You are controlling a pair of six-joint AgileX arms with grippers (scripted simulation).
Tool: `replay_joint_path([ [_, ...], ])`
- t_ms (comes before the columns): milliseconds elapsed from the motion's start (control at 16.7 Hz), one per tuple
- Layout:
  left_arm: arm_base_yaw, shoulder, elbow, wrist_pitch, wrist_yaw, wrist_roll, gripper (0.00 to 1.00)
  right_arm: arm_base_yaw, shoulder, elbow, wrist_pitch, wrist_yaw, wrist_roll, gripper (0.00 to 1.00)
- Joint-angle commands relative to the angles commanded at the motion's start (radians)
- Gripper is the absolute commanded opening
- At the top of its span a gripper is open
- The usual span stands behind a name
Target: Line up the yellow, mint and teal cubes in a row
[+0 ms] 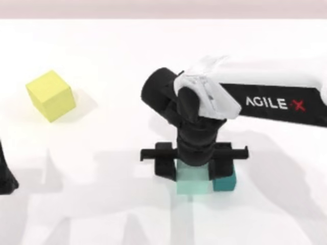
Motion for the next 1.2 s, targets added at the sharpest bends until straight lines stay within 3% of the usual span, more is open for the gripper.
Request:
replay_joint_path([
  [120,0.000,0.000,0.000,0.000,0.000,0.000,1.00,0.000,0.000,0.000,0.000,0.000,0.000,0.00],
  [900,0.000,0.000,0.000,0.000,0.000,0.000,1.00,0.000,0.000,0.000,0.000,0.000,0.000,0.98],
  [1200,0.000,0.000,0.000,0.000,0.000,0.000,1.00,0.000,0.000,0.000,0.000,0.000,0.000,1.00],
])
